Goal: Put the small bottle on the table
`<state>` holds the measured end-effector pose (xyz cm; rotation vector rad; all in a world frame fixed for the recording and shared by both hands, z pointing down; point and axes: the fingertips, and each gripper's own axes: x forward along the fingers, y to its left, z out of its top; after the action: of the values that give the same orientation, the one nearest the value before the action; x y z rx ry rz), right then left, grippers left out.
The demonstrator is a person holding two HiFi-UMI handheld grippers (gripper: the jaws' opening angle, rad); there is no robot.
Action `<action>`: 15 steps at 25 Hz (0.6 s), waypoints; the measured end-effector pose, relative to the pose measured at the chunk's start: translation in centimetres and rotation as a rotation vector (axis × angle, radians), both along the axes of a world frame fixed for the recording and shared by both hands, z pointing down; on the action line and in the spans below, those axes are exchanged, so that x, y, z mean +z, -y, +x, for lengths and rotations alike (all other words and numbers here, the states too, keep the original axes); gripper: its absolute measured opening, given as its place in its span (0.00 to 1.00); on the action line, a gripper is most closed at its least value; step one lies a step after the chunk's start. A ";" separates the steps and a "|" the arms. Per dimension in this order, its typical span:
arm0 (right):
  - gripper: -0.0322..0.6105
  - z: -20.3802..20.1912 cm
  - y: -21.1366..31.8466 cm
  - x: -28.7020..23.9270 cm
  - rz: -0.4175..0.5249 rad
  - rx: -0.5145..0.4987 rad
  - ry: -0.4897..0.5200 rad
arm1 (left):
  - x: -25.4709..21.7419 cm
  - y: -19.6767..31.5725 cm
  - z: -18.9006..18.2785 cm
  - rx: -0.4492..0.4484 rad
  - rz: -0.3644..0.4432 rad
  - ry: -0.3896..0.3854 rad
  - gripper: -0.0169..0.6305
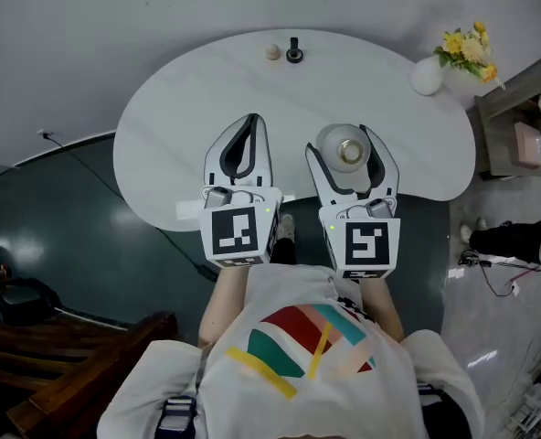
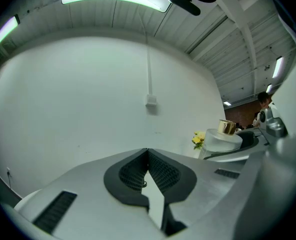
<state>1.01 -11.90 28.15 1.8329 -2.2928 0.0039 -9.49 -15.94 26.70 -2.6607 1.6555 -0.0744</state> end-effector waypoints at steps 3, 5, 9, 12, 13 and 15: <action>0.57 -0.8 2.2 -0.1 -0.006 0.012 -0.002 | -0.4 2.7 -0.7 0.012 0.003 -0.015 0.05; 0.57 -1.1 3.4 -0.2 -0.007 0.024 -0.007 | -0.8 4.0 -1.1 0.015 0.014 -0.024 0.05; 0.57 -1.4 4.6 -0.6 -0.003 0.028 -0.012 | -0.8 5.6 -1.4 0.012 0.018 -0.025 0.05; 0.57 -1.4 5.1 -0.7 0.002 0.015 -0.012 | -0.7 6.1 -1.1 0.009 0.018 -0.020 0.05; 0.57 -1.4 5.3 -0.8 0.003 0.008 -0.009 | -0.8 6.2 -1.1 0.005 0.020 -0.016 0.05; 0.57 -1.3 5.8 -0.8 0.005 -0.006 0.000 | -0.8 6.4 -0.9 -0.003 0.024 -0.010 0.05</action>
<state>-0.31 -17.69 27.32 1.8283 -2.3004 -0.0024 -10.42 -22.31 25.86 -2.6456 1.6531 -0.0409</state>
